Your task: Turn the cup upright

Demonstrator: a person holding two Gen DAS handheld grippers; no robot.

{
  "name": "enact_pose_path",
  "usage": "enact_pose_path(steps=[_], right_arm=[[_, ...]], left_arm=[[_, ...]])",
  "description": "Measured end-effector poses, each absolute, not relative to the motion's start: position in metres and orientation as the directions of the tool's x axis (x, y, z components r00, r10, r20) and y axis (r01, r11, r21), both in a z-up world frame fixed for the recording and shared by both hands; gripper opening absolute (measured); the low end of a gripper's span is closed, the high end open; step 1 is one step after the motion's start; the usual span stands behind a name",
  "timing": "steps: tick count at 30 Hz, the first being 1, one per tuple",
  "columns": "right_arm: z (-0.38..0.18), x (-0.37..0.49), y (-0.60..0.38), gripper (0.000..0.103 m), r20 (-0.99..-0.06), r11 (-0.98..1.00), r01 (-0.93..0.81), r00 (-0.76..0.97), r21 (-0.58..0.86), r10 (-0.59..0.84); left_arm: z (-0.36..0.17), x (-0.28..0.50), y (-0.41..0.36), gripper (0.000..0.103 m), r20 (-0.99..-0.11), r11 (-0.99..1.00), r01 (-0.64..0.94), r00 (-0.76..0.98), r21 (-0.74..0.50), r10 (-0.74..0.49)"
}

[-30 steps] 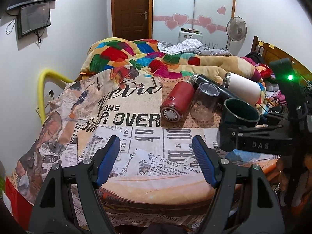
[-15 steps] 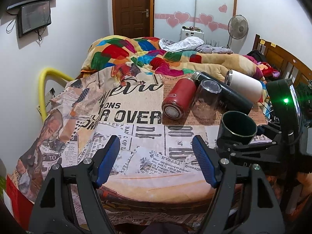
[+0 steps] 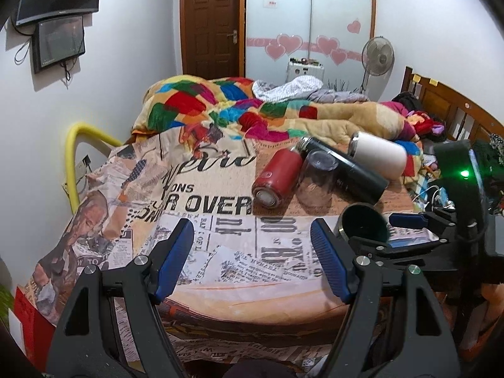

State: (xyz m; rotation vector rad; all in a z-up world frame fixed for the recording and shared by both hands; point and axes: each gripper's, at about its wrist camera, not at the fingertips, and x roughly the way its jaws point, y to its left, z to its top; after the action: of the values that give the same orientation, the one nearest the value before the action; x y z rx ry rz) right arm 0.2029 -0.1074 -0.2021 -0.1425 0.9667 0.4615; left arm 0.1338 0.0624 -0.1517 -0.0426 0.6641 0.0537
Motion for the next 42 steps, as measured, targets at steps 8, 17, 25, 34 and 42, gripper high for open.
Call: enact_pose_path(steps=[8,17,25,34,42], right_arm=[[-0.116,0.150,-0.148,0.080,-0.645,0.894,-0.438,0.658,0.092,0.389],[-0.019,0.069,-0.194,0.080,-0.326,0.900,-0.424,0.841,0.101,0.432],[0.001,0.025,-0.195,0.081,-0.157,0.908,-0.413,0.894,0.073,0.420],[-0.006,0.013,-0.192,0.103,-0.130,0.922,-0.383,0.913,0.052,0.387],[-0.007,0.007,-0.196,0.103,-0.141,0.923,-0.384,0.912,0.043,0.386]], left_arm=[[-0.097,0.100,0.039,0.078,-0.504,0.999,-0.017,0.863,-0.042,-0.007],[-0.023,0.036,0.012,0.080,-0.268,0.998,0.038,0.962,-0.058,-0.053],[0.009,-0.015,0.000,0.090,-0.092,1.000,0.001,0.996,-0.027,-0.004],[0.004,-0.029,0.009,0.100,-0.091,0.997,-0.049,0.995,-0.054,0.044],[0.000,-0.029,0.013,0.100,-0.105,0.996,-0.061,0.993,-0.067,0.054]])
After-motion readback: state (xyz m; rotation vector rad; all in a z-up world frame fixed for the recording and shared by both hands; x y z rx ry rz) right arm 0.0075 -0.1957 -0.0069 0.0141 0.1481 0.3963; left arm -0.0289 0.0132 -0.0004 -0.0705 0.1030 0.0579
